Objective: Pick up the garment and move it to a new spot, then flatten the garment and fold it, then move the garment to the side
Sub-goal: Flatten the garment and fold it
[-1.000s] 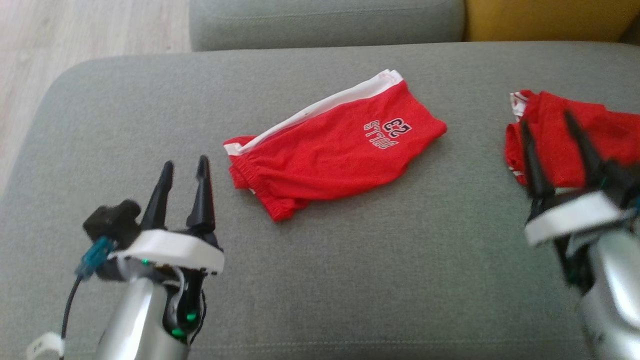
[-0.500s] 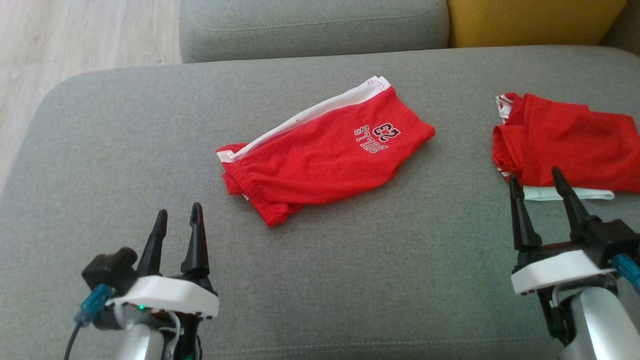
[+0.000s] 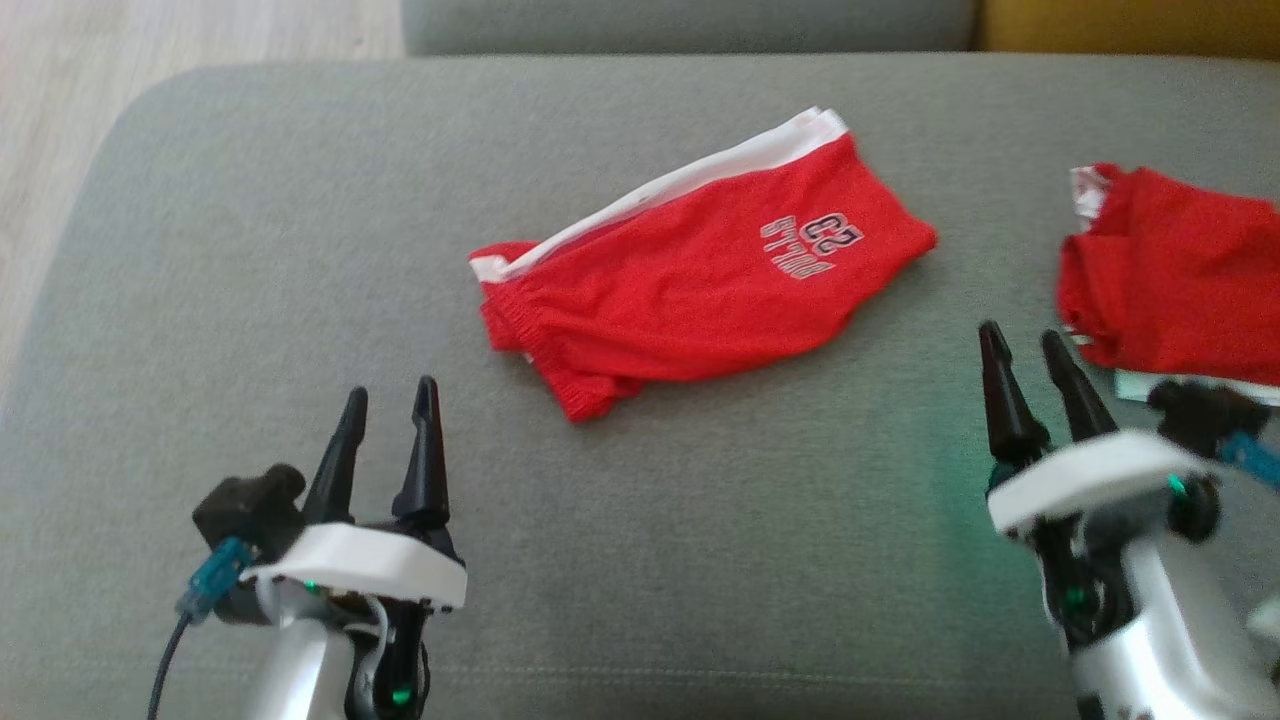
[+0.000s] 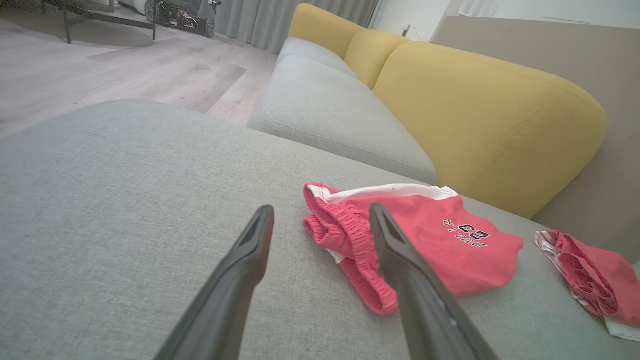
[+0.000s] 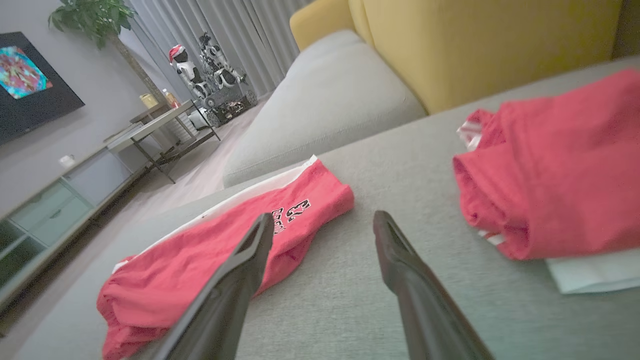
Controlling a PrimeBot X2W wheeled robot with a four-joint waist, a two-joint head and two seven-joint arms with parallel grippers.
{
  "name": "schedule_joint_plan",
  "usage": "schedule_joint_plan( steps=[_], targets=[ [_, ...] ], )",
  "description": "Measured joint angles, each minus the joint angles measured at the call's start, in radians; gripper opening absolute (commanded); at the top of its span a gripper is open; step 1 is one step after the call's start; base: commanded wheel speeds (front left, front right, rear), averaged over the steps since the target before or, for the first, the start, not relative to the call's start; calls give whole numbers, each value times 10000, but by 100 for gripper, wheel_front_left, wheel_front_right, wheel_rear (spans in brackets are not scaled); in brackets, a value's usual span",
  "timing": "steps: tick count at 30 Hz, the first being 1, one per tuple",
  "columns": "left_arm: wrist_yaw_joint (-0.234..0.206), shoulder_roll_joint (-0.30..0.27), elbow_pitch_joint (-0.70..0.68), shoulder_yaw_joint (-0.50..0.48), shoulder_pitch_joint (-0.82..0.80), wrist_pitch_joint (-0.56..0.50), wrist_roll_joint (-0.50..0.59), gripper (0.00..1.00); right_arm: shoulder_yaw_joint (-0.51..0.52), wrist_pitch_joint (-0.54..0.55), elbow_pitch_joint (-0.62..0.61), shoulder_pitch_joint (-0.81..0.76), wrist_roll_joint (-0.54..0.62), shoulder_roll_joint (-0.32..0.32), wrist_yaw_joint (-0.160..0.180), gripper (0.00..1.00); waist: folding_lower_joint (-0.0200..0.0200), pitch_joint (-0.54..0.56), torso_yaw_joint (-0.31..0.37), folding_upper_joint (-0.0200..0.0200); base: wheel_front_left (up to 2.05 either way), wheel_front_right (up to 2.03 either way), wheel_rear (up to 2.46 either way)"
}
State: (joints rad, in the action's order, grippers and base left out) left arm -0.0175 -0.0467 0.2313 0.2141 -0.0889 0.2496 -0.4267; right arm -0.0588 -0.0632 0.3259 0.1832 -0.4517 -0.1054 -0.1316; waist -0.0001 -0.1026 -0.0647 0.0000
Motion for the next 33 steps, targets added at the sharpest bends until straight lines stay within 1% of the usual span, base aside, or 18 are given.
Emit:
schedule_joint_plan(
  steps=[2, 6, 9, 11, 13, 17, 20, 26, 33],
  targets=[
    [-84, 6, -98, 13, -90, 0, 0, 100, -4, 846, 270, 430, -978, 8, 0, 100, 0, -176, -154, 0, 0, 0, 0],
    [-109, 2, -301, 178, -313, 0, -2, 100, 25, 2034, 880, 1271, -2138, -13, 0, 100, 0, -523, -512, 0, 0, 0, 0],
    [-209, 17, -399, 378, -511, 0, -4, 100, 280, 2627, 1563, 1863, -2347, -69, 0, 100, 0, -766, -838, 0, 0, 0, 0],
    [-282, 15, -506, 504, -618, 0, -104, 100, 410, 2801, 2082, 2231, -2226, -132, 0, 100, 0, -931, -1057, 0, 0, 0, 0],
    [-372, 17, -669, 947, -651, 0, -272, 100, 700, 3057, 2744, 2819, -2251, -144, 2, 100, 0, -1161, -1388, 0, 0, 0, 0],
    [-535, 35, -805, 1361, -652, 0, -523, 100, 1246, 3072, 3726, 3662, -1806, -251, 2, 100, 1, -1435, -1804, 0, 0, 0, 0],
    [-550, 31, -930, 1597, -669, 2, -604, 100, 1643, 3200, 4433, 4231, -1507, -267, 0, 100, 1, -1641, -2056, 0, 0, 0, 0],
    [-619, 38, -1018, 1712, -954, 2, -715, 100, 2048, 3379, 5620, 5500, -280, -512, 0, 100, 1, -1993, -2416, 0, 0, 0, 0],
    [-708, 40, -1099, 1912, -1116, 0, -830, 100, 2405, 3461, 6656, 6587, 602, -646, 0, 100, 1, -2268, -2650, 0, 0, 0, 0]
  ],
)
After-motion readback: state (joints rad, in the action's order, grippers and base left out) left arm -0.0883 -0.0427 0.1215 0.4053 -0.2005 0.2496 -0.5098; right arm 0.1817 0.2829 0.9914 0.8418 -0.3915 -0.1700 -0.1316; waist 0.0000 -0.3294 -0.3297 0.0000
